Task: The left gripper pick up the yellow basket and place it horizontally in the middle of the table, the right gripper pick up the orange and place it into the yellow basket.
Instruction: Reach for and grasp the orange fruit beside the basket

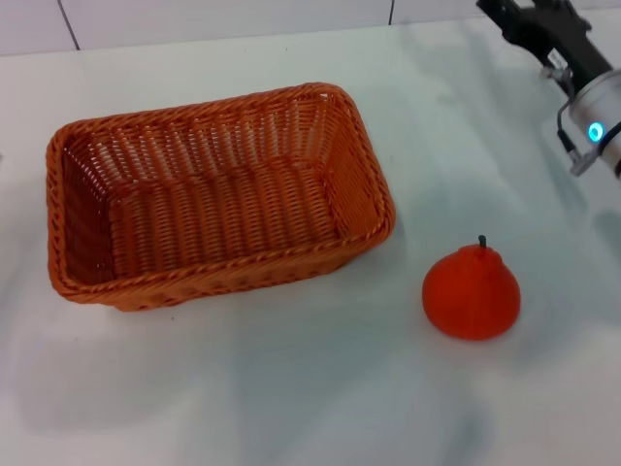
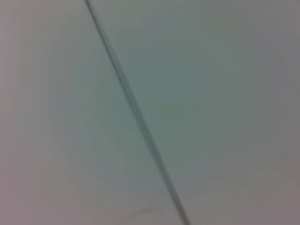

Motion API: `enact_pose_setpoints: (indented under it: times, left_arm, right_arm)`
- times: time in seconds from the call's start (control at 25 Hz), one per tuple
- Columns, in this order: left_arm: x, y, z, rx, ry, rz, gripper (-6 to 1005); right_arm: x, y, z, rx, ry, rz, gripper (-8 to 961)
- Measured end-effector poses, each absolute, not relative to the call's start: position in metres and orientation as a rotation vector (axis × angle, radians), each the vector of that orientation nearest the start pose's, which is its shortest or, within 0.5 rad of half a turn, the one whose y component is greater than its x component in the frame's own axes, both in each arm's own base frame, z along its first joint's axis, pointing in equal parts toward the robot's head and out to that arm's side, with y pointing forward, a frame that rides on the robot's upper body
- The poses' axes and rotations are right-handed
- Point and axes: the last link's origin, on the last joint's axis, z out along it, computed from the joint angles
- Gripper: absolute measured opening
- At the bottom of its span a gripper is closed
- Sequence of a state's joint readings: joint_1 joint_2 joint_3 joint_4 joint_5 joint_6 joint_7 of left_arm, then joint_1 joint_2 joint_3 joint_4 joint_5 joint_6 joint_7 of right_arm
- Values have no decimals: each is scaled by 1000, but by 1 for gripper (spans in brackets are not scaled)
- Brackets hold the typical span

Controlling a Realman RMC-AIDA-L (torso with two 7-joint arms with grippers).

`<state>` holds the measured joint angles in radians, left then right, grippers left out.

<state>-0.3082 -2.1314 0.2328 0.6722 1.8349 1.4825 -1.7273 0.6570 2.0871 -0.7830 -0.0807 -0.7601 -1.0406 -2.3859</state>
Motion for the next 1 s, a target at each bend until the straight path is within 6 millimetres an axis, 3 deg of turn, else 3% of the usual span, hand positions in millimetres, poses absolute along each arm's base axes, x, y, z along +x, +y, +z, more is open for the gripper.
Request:
enact_pose_setpoints:
  times: [0.04,0.2,0.4,0.68,1.0]
  left_arm:
    - [-355,281,62,-1798,-1323,-1135,576]
    - [-346,284,65,-1744,-828,-1105,573]
    - [-343,279,54,-1592,-595,-1091,570]
    - [-341,280,50,-1540,-523,-1058,568]
    - [-336,293,50,-1538,-524,-1060,567]
  right_arm:
    - [284,400,-1,-872,-1736,-1204,938]
    - [263,406,25,-739,-1927,-1018,938]
    - [243,400,59,-618,-2217,-759,937]
    - [233,379,98,-647,-2567,-489,936]
    - [236,357,93,-847,-2872,-179,935]
